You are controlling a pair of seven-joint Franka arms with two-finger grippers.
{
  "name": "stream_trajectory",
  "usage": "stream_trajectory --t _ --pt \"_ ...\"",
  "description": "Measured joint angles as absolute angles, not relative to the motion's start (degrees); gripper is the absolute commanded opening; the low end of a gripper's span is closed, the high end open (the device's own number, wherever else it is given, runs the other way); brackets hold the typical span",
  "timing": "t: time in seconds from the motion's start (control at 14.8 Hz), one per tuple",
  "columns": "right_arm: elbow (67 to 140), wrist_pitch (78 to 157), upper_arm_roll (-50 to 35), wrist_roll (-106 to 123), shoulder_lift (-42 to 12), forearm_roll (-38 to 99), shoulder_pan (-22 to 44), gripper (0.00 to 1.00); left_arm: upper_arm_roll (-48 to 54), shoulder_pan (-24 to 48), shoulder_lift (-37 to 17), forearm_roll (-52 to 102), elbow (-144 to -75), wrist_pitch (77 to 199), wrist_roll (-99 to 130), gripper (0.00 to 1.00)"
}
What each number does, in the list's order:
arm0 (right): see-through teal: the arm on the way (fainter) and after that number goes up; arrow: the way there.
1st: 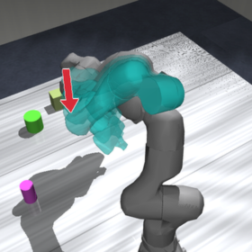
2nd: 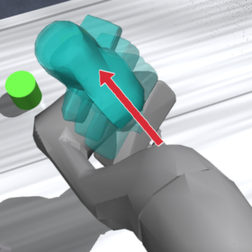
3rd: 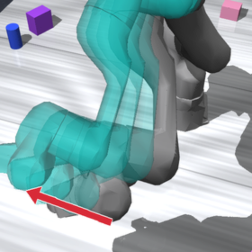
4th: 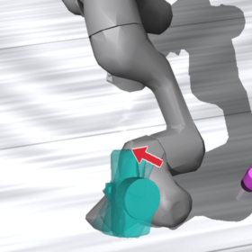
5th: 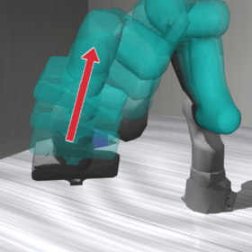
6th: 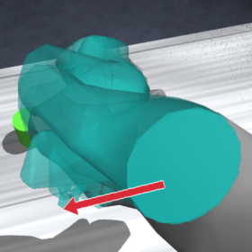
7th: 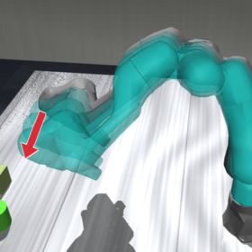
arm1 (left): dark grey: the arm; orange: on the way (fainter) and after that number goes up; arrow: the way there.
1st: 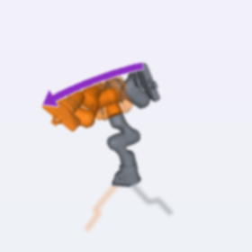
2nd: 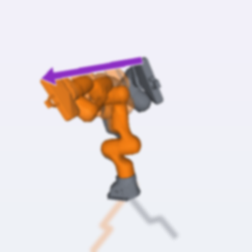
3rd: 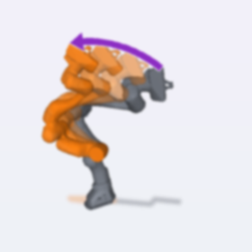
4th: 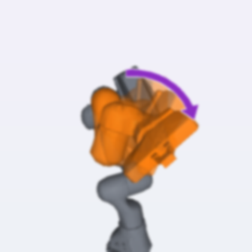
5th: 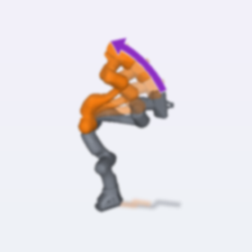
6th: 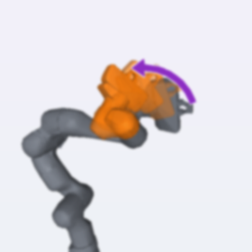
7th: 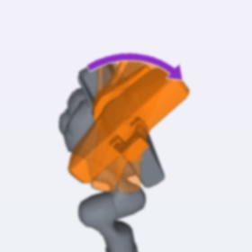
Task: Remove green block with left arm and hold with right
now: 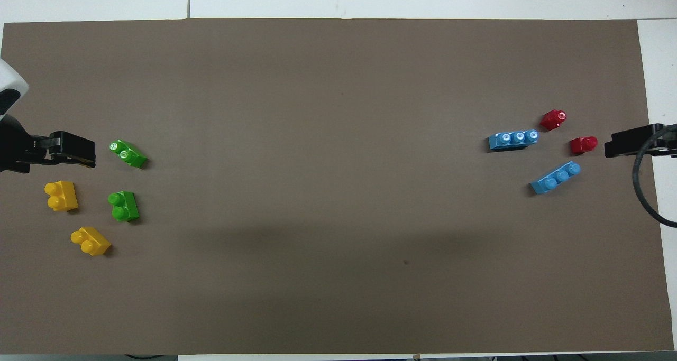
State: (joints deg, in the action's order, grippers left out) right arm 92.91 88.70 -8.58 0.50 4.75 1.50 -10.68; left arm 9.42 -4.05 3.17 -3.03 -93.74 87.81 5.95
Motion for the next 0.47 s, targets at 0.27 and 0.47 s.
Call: stream_trajectory --t 0.27,0.47 --pt "93.7 88.7 -8.6 0.5 4.7 1.5 -10.7 1.0 9.7 -4.1 3.2 -2.7 -93.8 87.9 5.7 1.0" --pt "93.8 88.7 -8.6 0.3 4.7 1.5 -10.7 1.0 9.6 -4.1 3.2 -0.6 -93.9 88.6 5.7 1.0"
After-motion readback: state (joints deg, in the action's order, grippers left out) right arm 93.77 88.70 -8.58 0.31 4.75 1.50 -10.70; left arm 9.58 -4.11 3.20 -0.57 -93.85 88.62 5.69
